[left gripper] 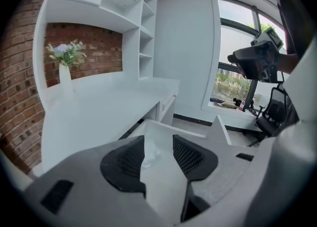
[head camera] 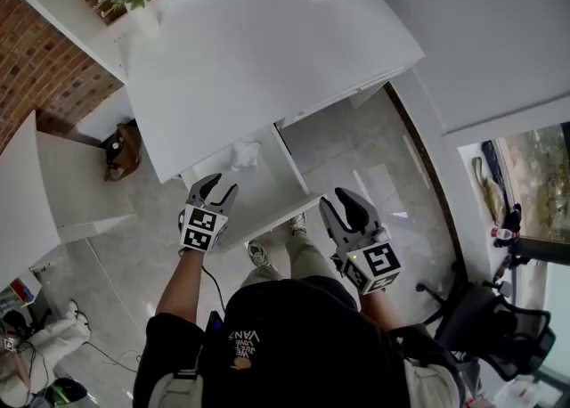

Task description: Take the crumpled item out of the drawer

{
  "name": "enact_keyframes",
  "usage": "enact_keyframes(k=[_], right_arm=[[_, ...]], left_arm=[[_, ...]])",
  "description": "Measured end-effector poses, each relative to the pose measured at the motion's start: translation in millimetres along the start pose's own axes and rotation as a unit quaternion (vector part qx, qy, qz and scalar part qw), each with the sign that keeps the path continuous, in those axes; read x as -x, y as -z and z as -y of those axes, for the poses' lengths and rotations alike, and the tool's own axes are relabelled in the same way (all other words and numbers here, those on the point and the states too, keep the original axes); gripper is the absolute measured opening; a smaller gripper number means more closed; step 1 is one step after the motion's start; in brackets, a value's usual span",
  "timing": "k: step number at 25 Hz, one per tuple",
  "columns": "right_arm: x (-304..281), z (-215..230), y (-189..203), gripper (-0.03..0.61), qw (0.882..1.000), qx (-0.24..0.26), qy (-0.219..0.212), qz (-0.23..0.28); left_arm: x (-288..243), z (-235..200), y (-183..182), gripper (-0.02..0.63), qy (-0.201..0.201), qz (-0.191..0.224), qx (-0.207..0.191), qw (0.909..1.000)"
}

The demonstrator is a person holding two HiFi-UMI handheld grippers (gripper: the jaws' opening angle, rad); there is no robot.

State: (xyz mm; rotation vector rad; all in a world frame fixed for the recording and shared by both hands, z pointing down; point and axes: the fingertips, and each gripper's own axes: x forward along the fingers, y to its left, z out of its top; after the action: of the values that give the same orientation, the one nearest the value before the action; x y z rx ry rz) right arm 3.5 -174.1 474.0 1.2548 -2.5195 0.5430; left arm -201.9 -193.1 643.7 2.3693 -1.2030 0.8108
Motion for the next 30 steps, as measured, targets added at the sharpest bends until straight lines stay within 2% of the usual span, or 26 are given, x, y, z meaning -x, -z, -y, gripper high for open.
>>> enact_keyframes(k=[8,15,21,30], right_arm=[[-16.3,23.5,23.1,0.121,0.999,-0.02,-0.009,-0.025],[-26.0,48.8,42.6,0.121,0.999,-0.025,-0.012,-0.047],[-43.2,64.3,47.8,0.121,0.998,-0.034,-0.026,-0.051],[-73.2,77.4,68.6,0.121,0.994,-0.046,-0.051,-0.08]], left_arm=[[-60.4,-2.9,37.9,0.163,0.012,-0.092,-0.017,0.9956],[-106.6,-14.3,62.9,0.163,0.01,-0.137,-0.027,0.9902],[-131.0,-22.4,88.2,0.163,0.007,-0.198,-0.027,0.9799],[-170.9,-37.9,120.2,0.163,0.005,-0.24,-0.023,0.9706]])
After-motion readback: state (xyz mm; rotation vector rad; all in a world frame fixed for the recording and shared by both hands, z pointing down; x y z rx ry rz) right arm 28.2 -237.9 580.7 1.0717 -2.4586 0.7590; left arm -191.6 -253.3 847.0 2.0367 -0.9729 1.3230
